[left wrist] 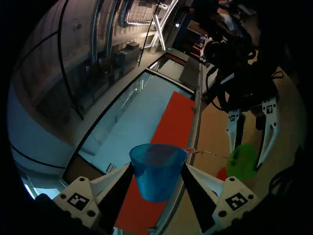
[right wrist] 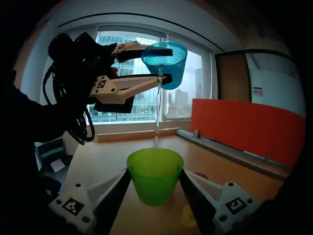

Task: Pour water

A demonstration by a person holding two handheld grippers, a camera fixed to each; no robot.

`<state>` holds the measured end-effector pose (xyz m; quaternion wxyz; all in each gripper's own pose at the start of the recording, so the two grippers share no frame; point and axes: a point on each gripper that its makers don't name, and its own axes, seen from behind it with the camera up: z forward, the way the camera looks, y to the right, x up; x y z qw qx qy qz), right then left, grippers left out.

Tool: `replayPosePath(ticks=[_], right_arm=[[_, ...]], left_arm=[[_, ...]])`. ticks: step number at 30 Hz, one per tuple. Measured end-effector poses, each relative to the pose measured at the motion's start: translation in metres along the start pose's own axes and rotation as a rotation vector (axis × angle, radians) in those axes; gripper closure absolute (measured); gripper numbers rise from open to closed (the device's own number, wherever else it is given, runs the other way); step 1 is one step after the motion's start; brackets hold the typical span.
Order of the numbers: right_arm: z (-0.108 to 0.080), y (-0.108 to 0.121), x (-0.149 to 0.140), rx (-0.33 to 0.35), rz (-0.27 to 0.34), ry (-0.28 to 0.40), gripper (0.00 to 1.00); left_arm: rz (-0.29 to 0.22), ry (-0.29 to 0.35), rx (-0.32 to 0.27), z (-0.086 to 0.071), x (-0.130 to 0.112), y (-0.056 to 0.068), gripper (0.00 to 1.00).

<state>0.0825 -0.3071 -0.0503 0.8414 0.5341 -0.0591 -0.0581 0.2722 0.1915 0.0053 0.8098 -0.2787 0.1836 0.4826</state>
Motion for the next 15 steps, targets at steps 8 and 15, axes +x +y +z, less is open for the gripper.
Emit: replayPosePath(ticks=[8,15], right_arm=[[0.0006,0.0006,0.0005,0.0,-0.003,-0.001,0.12],[0.0002,-0.0001,0.0011,-0.001,-0.005,-0.001,0.12]], left_arm=[[0.018,-0.003,0.009,0.0001,-0.0009,-0.0014,0.17],[0.024,-0.002,0.017,-0.001,0.0003,-0.0032,0.17]])
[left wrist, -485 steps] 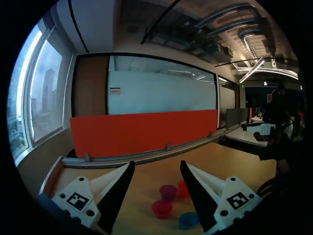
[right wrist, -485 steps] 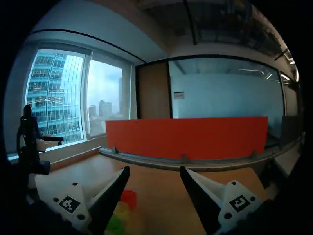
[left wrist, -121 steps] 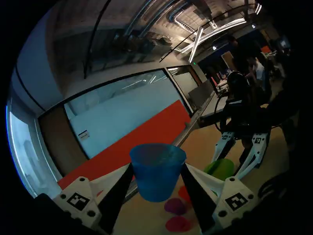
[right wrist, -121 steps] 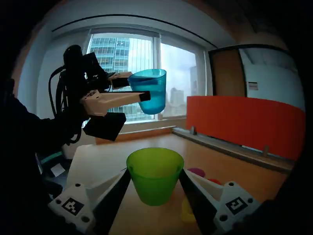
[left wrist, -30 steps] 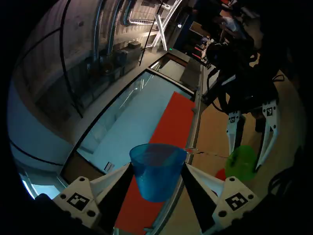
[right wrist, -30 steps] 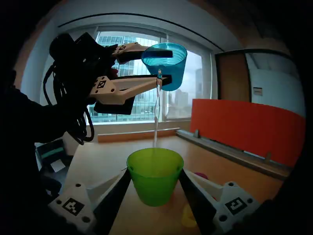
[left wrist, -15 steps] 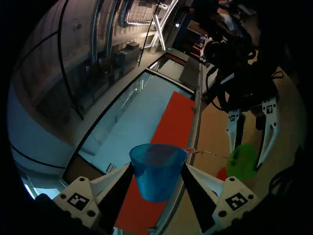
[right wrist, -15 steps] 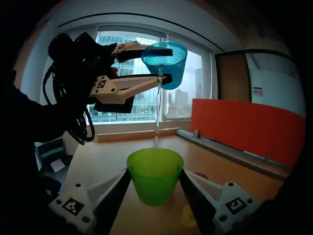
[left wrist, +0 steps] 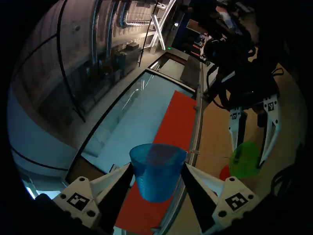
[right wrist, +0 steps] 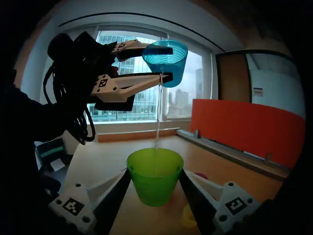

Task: Pour water

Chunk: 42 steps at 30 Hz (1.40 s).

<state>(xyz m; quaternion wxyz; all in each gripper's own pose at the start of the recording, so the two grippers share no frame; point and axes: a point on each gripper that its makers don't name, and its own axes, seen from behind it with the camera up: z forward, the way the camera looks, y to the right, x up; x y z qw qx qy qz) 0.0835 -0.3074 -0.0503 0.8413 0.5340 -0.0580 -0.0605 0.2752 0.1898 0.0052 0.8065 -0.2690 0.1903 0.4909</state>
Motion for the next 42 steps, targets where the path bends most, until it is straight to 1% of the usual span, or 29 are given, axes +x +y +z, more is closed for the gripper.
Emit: replayPosePath(ticks=[21,27,42], right_arm=[[0.001,0.0,0.0033,-0.005,0.002,0.01,0.12],[0.0015,0.0001,0.0034,-0.005,0.001,0.011,0.12],[0.0022,-0.0015,0.0051,-0.002,-0.003,0.013,0.12]], left_arm=[[0.058,-0.003,0.01,-0.0012,0.0042,-0.0037,0.17],[0.08,-0.004,0.009,-0.0017,0.0049,-0.0024,0.16],[0.141,-0.01,0.016,-0.0052,0.0086,-0.0049,0.16]])
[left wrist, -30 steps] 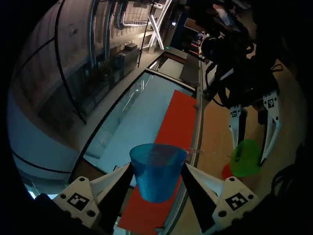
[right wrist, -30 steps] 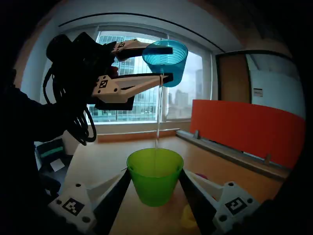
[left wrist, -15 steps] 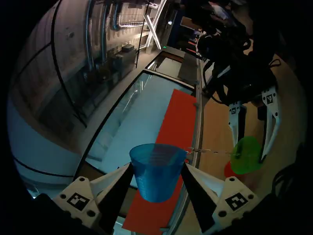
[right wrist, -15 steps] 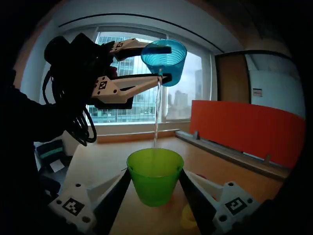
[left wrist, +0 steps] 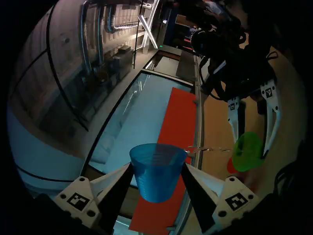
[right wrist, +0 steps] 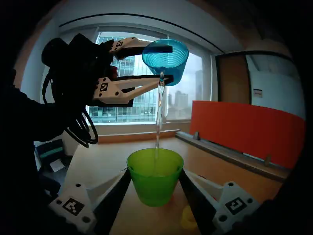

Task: Pour water

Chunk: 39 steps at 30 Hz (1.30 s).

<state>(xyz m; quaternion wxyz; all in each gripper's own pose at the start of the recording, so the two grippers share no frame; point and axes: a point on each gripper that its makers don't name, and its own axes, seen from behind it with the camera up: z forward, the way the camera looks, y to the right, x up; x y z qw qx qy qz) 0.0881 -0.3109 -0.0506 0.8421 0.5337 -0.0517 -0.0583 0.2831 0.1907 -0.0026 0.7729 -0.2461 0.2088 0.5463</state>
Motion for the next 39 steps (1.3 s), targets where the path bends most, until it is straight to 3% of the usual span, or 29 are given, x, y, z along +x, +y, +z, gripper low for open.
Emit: replayPosePath(ticks=[39], right_arm=[[0.001,0.0036,0.0052,-0.012,-0.001,0.01,0.12]], left_arm=[[0.11,-0.001,-0.002,0.0023,0.004,-0.0037,0.17]])
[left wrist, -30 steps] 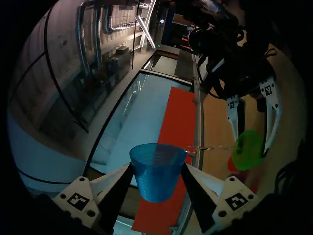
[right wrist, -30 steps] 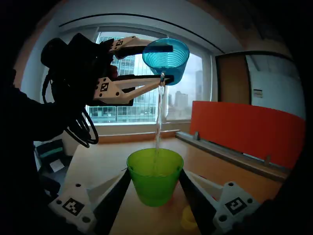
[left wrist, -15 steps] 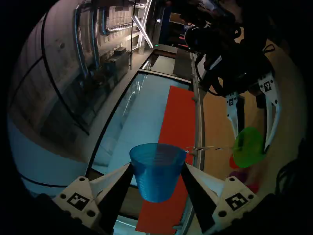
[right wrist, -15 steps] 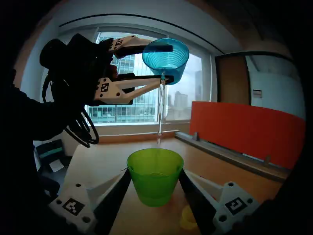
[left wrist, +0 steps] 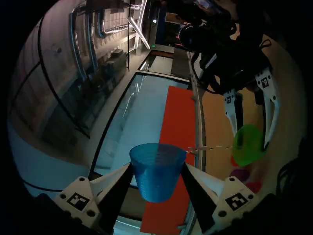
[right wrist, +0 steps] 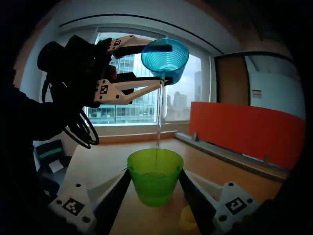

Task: Pour water

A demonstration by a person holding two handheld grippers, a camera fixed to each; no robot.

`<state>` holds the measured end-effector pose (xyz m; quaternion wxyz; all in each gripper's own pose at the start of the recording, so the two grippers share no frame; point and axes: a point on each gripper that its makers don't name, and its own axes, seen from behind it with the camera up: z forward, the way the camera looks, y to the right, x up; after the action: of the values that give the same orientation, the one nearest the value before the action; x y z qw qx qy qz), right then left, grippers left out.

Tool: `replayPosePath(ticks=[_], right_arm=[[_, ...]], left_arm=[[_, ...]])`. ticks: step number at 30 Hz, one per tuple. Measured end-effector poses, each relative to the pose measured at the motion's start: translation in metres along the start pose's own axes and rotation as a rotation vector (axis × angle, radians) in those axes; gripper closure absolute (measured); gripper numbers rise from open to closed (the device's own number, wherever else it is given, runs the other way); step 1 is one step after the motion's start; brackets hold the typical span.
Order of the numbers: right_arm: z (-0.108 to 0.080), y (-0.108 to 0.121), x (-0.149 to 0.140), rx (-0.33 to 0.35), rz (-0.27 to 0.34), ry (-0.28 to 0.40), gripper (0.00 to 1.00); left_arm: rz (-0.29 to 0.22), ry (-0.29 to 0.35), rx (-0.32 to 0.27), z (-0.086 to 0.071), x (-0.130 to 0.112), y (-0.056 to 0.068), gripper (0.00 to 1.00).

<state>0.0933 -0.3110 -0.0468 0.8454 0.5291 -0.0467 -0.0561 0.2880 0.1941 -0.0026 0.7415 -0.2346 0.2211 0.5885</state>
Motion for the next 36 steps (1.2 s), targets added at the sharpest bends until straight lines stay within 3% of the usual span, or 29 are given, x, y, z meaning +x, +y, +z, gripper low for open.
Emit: replayPosePath(ticks=[26,36], right_arm=[[0.003,0.0,0.001,-0.005,0.003,0.004,0.12],[0.003,0.0,0.001,-0.008,0.005,0.008,0.12]], left_arm=[[0.112,0.013,0.016,0.0,0.006,0.003,0.17],[0.2,0.015,0.029,0.0,0.01,-0.005,0.16]])
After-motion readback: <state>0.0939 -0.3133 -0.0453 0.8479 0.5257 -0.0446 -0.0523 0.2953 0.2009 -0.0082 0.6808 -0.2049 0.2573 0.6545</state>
